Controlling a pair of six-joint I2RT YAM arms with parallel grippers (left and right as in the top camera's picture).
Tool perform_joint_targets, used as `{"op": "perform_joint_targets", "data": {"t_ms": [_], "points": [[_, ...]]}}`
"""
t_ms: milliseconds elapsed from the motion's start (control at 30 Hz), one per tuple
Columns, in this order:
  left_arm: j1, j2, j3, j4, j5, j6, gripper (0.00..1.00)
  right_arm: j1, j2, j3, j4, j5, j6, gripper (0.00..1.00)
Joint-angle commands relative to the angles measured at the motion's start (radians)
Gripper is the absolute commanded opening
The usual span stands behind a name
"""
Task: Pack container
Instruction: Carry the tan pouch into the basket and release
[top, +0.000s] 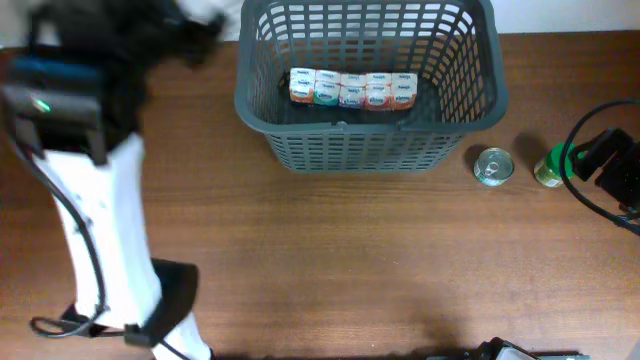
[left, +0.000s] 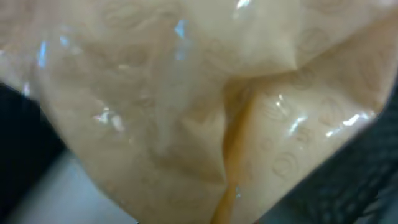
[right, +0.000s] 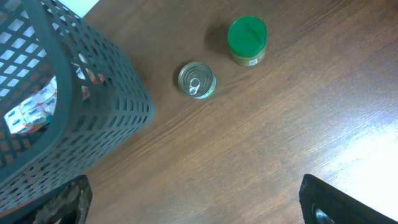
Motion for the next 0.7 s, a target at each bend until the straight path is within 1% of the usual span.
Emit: {"op": "perform_joint_targets", "data": {"t_ms": [0,100,167,300,367,400,433,533,667], "points": [[-0.197,0.053,-0.035,0.051,0.013,0.378,0.02,-0.005,0.000,0.006,0.000,-0.013,-0.011,0.99],[-0.279,0.146,-0.098,0.127,-0.043,0.389,0.02,-0.005,0.000,0.006,0.000,-0.012,-0.011,0.99],[-0.299,0.246,-0.147,0.187,-0.043,0.388,0.02,-0.005,0.000,0.006,0.000,-0.013,-0.011,0.99],[-0.316,0.395,-0.174,0.257,-0.042,0.380,0.02,-0.005,0.000,0.006,0.000,-0.013,-0.011,0.99],[-0.328,0.477,-0.177,0.306,-0.043,0.323,0.02,-0.005,0.000,0.006,0.000,-0.013,-0.011,0.99],[-0.337,0.529,-0.177,0.335,-0.042,0.262,0.02,-0.005,0.000,0.006,0.000,-0.013,-0.011,0.99],[-0.341,0.548,-0.177,0.341,-0.042,0.238,0.02,-0.005,0.000,0.006,0.000,-0.013,-0.011,0.99],[-0.369,0.605,-0.177,0.335,-0.043,0.168,0.02,-0.005,0.000,0.006,0.000,-0.013,-0.011,0.99],[-0.419,0.624,-0.177,0.307,-0.043,0.073,0.02,-0.005,0.000,0.006,0.000,-0.013,-0.011,0.99]]}}
